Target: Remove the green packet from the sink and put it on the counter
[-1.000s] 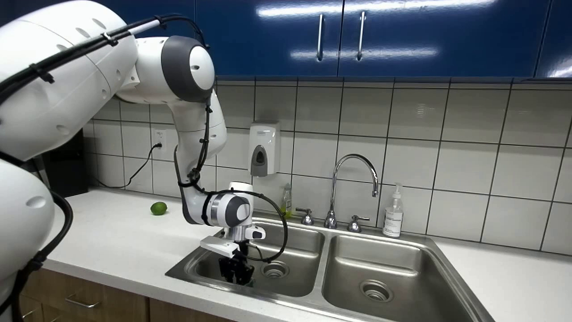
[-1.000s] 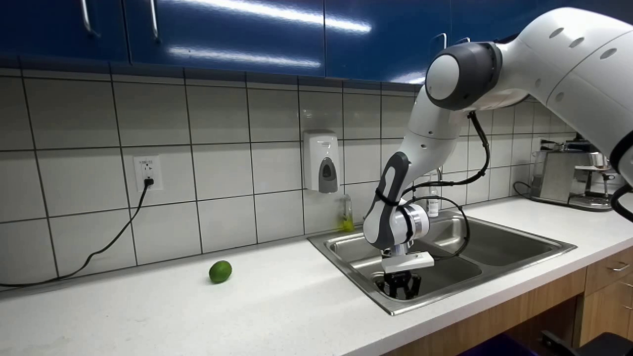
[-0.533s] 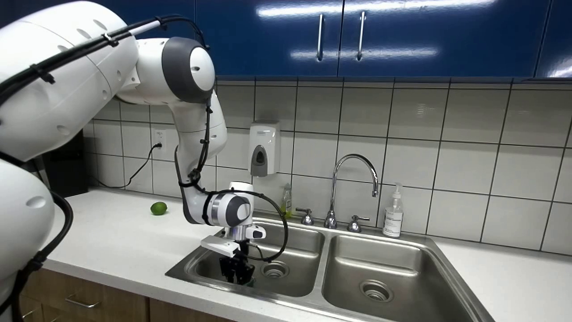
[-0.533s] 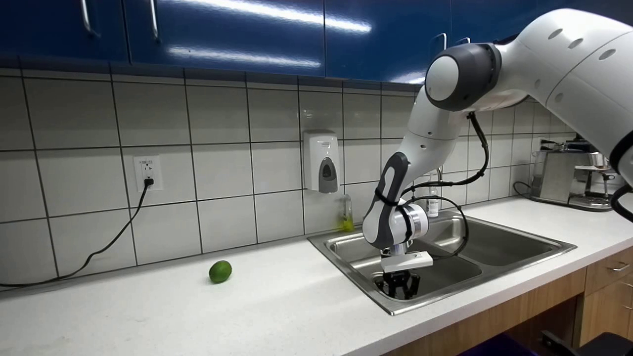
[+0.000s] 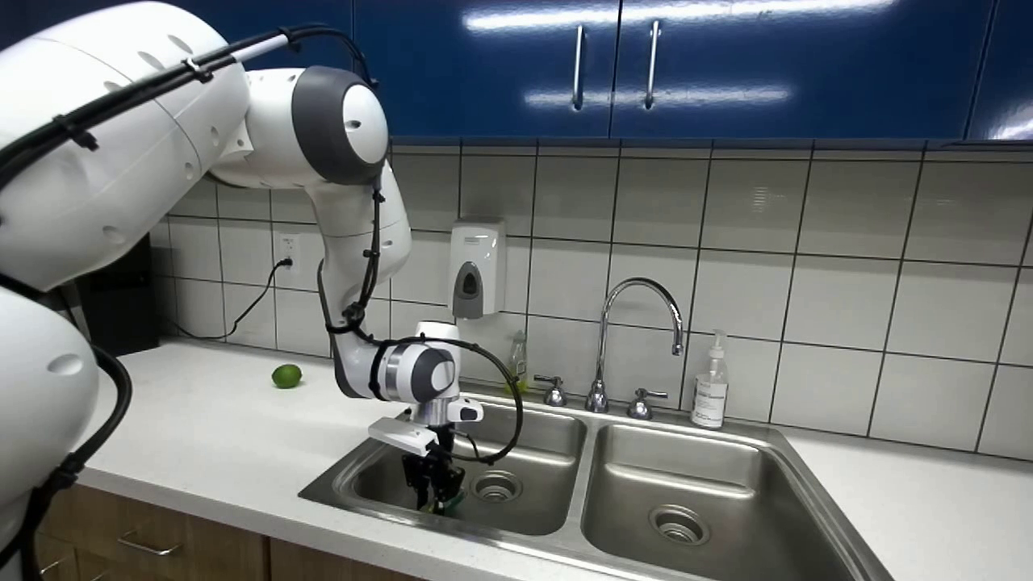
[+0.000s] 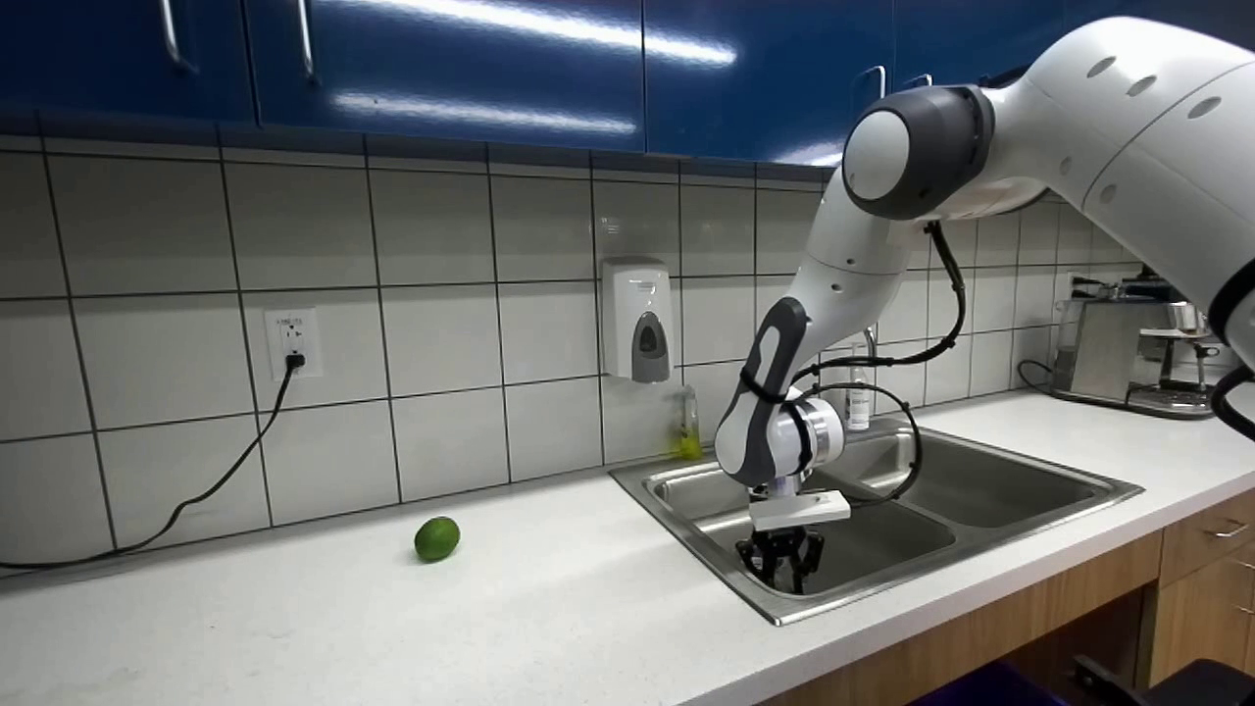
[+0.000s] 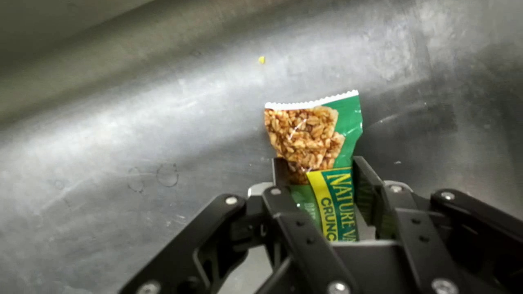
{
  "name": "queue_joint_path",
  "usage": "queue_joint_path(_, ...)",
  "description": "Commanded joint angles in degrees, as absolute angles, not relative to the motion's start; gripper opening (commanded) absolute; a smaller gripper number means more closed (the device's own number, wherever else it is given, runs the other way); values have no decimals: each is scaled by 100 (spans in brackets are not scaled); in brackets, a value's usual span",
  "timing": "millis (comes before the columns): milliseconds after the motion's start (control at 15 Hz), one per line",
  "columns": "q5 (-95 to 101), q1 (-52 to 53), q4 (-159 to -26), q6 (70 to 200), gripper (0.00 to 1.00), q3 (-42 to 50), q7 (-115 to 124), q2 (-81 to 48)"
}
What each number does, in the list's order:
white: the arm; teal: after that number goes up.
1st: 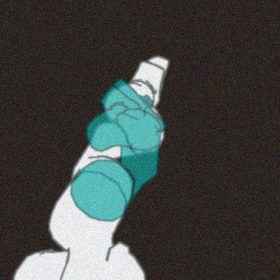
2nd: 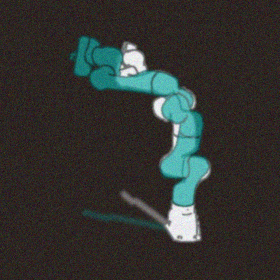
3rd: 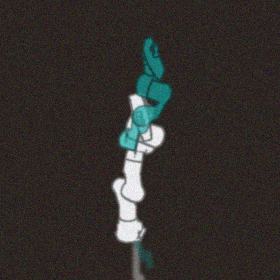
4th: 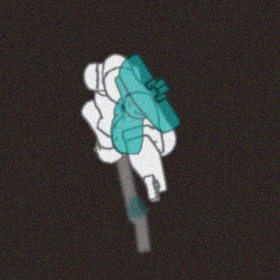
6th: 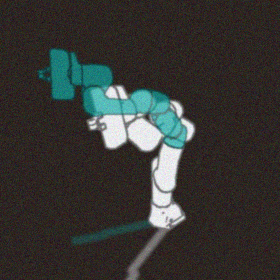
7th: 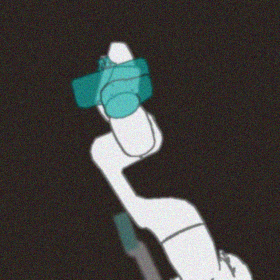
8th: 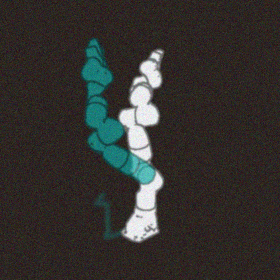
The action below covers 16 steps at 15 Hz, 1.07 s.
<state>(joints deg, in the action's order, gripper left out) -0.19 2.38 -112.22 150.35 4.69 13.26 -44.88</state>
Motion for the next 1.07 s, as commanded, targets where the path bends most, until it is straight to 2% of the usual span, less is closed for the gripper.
queue_joint_path(0,-25,309,-11243,15043,16,558,1334,-4307)
queue_joint_path(1000,178,698,-11262,14896,16,895,1553,-3794)
